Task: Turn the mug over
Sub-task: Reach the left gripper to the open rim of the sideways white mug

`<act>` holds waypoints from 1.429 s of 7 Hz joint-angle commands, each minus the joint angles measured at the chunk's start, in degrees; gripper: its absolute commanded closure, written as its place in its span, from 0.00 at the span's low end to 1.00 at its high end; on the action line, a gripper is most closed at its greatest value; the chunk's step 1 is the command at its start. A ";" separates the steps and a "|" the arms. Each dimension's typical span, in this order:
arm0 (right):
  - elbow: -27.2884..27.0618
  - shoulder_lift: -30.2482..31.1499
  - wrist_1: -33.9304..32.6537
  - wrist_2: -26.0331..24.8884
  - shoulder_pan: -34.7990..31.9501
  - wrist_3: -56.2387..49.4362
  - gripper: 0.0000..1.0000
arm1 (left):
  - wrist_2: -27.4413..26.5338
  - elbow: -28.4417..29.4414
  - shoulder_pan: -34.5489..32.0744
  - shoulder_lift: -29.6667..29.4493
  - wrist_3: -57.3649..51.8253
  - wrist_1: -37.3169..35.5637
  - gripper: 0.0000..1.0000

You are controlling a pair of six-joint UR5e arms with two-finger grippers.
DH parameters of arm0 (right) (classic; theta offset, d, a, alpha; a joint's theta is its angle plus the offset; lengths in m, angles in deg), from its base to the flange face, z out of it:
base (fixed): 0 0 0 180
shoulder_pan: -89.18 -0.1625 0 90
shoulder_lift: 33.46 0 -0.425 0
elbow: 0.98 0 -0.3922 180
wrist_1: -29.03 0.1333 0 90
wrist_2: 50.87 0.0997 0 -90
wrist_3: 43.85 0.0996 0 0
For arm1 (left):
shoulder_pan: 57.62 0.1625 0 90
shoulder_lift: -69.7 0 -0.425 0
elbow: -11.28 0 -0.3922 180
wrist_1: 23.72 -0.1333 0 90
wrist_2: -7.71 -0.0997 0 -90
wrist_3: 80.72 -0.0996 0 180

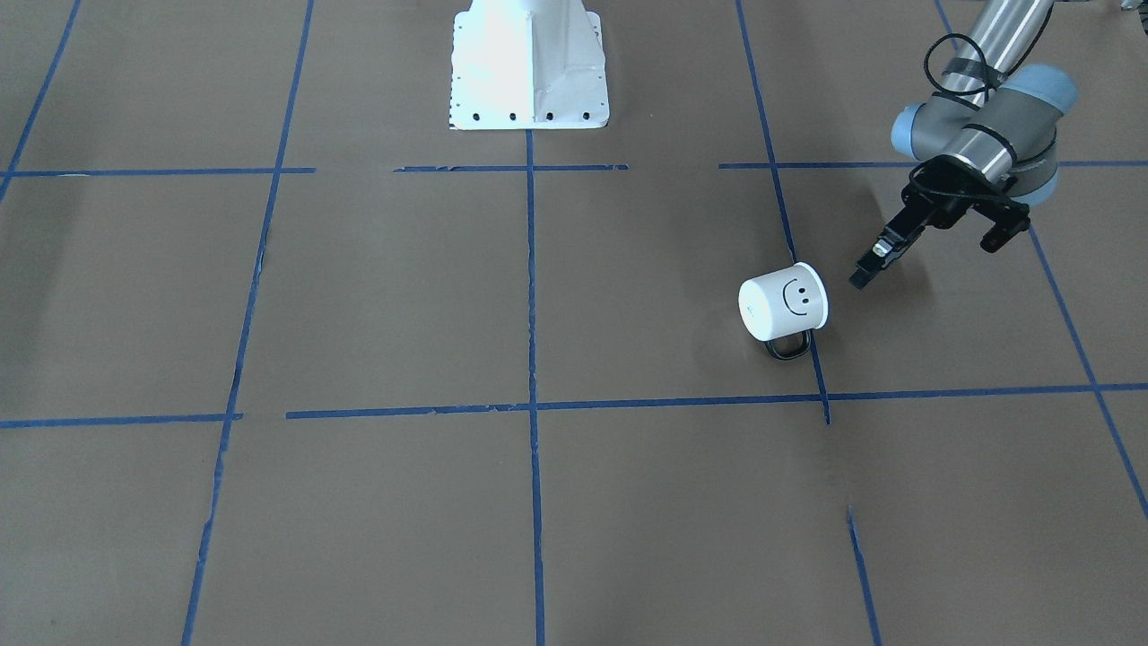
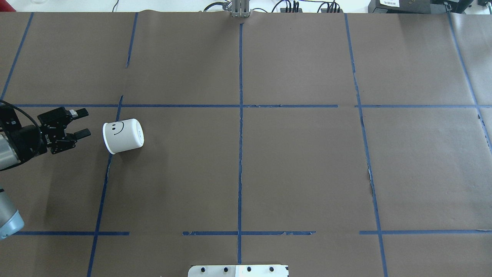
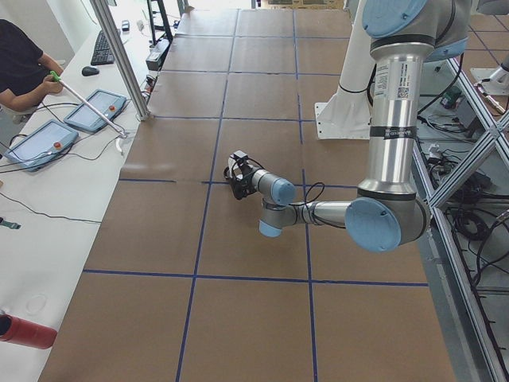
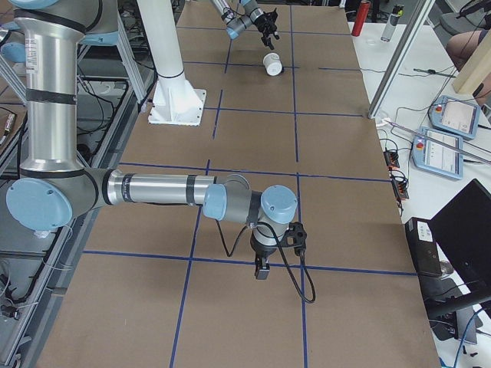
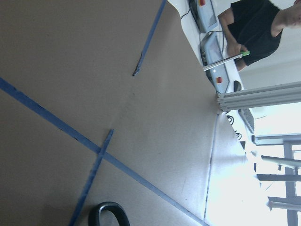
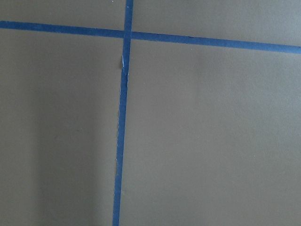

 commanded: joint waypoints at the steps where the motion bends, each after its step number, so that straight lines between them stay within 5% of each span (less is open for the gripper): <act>1: 0.00 0.00 0.00 0.00 0.00 0.00 0.00 | -1.46 4.23 2.67 -3.74 0.09 0.85 0.00; 4: 0.00 0.00 0.00 0.00 0.00 0.00 0.00 | -1.46 4.95 4.87 -5.95 0.18 0.94 0.00; 5: 0.00 0.00 0.00 0.00 0.00 0.00 0.00 | -1.37 4.77 4.87 -6.13 0.18 0.94 0.25; 6: 0.00 0.00 0.00 0.00 0.00 0.00 0.00 | -1.29 4.77 4.87 -5.96 0.18 2.33 0.91; 7: 0.00 0.00 0.00 0.00 0.00 0.00 0.00 | -1.28 4.25 4.78 -5.18 0.09 2.87 1.00; 10: 0.00 0.00 0.00 0.00 0.00 0.00 0.00 | -1.37 1.62 3.82 -5.17 0.97 4.81 1.00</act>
